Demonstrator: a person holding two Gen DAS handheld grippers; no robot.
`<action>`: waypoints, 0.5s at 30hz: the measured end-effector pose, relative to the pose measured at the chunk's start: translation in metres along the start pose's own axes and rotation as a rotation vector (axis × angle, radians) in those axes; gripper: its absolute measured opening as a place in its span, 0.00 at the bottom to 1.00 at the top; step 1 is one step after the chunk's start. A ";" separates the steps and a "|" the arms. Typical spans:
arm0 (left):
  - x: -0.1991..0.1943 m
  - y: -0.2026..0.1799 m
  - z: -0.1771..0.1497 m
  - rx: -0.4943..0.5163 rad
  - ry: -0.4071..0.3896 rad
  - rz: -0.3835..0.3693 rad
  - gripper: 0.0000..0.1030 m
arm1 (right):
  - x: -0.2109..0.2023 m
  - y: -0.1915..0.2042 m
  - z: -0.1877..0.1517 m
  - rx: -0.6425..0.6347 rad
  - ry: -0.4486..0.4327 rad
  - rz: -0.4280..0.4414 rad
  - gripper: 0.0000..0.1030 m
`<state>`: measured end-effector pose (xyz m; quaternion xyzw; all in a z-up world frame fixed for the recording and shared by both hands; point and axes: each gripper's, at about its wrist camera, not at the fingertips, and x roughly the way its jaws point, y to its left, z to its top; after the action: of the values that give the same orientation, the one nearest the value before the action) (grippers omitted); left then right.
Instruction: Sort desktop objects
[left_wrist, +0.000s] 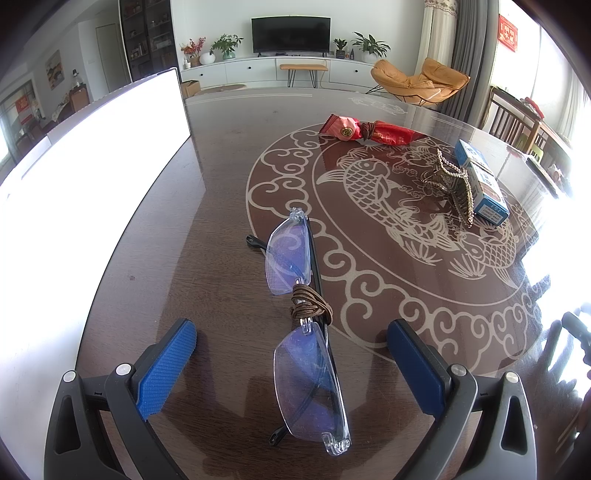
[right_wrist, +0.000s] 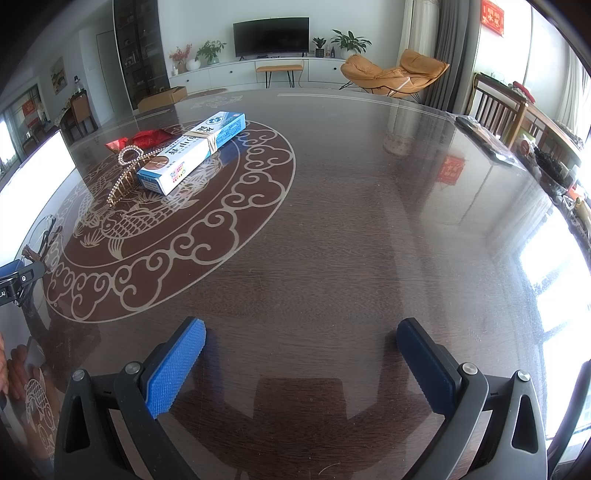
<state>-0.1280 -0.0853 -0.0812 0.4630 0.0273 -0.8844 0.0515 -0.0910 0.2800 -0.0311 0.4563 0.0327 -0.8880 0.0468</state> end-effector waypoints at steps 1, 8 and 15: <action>0.000 0.000 0.000 0.000 0.000 0.000 1.00 | 0.000 0.000 0.000 0.000 0.000 -0.001 1.00; 0.000 0.000 0.000 0.000 0.000 0.000 1.00 | 0.000 0.000 0.002 -0.004 0.017 -0.001 1.00; 0.001 0.000 0.000 0.000 0.000 0.000 1.00 | 0.014 0.019 0.076 0.149 0.027 0.221 1.00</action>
<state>-0.1282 -0.0856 -0.0818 0.4628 0.0272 -0.8845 0.0513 -0.1585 0.2527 0.0015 0.4713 -0.0834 -0.8711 0.1098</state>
